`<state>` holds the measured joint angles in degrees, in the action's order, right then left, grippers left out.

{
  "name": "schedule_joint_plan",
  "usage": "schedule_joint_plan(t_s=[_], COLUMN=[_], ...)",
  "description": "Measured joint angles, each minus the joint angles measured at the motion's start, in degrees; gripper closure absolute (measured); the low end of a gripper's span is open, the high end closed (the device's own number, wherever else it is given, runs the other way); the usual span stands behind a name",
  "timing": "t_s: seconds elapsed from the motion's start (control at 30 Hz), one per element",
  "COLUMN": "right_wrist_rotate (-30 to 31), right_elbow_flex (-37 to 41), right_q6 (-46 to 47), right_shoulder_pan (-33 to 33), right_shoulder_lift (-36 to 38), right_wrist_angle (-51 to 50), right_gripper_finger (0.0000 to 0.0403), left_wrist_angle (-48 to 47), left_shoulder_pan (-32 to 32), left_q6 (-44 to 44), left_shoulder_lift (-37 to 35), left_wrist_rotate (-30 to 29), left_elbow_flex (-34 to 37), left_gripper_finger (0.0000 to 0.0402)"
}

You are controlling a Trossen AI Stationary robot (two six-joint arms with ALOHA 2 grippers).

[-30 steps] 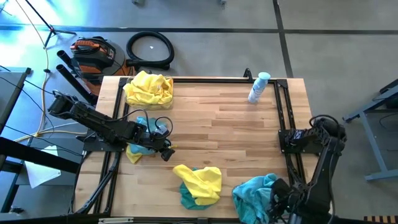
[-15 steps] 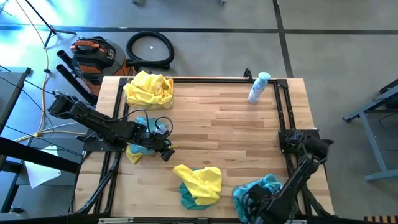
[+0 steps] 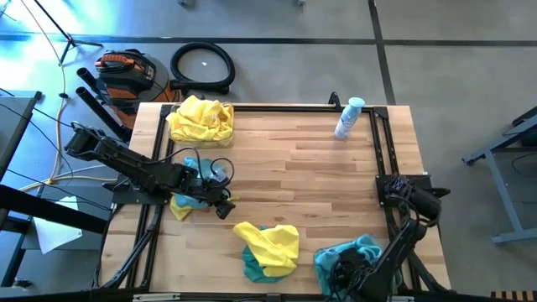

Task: Sort microfiber towel by color & place in baskets
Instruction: Put the blue towel into the bottom transparent bin

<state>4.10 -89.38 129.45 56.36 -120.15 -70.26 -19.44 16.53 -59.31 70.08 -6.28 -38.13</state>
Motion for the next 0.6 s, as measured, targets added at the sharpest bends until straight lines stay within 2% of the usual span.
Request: schedule_joint_plan(t_s=[0.1, 0.27, 0.43, 0.6], right_wrist_rotate=[-0.3, 2.9, 1.1, -0.4], right_elbow_flex=[0.0, 0.5, 0.4, 0.2], right_q6=[0.2, 0.2, -1.9, 0.0], right_shoulder_pan=[-1.3, -3.3, -4.2, -3.0], right_shoulder_lift=[-0.1, -0.4, -0.3, -0.1], right_wrist_angle=[-1.4, -6.9, -4.1, -0.5], right_gripper_finger=[0.0206, 0.0206, 0.0206, 0.0206], left_wrist_angle=[0.0, 0.0, -0.2, -0.2], left_shoulder_pan=[0.0, 0.0, 0.0, 0.0], left_q6=[0.0, 1.0, 1.1, 2.1], left_shoulder_lift=[0.0, 0.0, 0.0, 0.0], left_wrist_rotate=[0.0, 1.0, 1.3, 1.3], left_elbow_flex=[0.0, 0.0, 0.0, 0.0], left_gripper_finger=[0.0250, 0.0250, 0.0250, 0.0250])
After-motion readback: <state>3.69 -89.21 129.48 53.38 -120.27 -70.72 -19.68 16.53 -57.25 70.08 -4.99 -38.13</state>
